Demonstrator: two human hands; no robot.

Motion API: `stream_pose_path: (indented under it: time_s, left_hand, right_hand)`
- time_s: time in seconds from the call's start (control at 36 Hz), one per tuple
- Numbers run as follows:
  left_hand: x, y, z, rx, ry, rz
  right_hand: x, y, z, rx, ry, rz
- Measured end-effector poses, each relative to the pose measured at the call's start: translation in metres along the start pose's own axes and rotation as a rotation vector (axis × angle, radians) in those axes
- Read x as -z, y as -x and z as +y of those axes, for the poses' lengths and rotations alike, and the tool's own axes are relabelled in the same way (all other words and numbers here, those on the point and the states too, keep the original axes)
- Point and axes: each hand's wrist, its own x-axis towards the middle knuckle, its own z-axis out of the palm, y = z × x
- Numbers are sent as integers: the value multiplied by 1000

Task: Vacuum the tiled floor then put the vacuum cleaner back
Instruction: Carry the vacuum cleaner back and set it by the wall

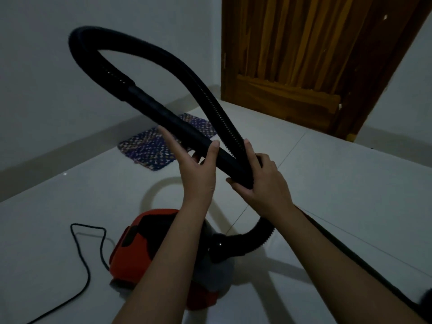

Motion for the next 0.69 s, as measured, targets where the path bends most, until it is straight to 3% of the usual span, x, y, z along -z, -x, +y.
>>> stream_pose_path:
  time_s: [0.36, 0.47, 0.58, 0.69]
  left_hand:
    - [32, -3, -10, 102, -43, -37]
    - [84, -7, -24, 84, -303, 134]
    - [158, 0, -60, 294, -511, 324]
    - [207, 22, -90, 561, -716, 218]
  right_hand:
    - [-17, -3, 5, 37, -10, 25]
    - [-19, -6, 8, 30, -33, 23]
    - [-22, -8, 9, 20, -30, 17]
    - [-26, -8, 10, 17, -41, 19]
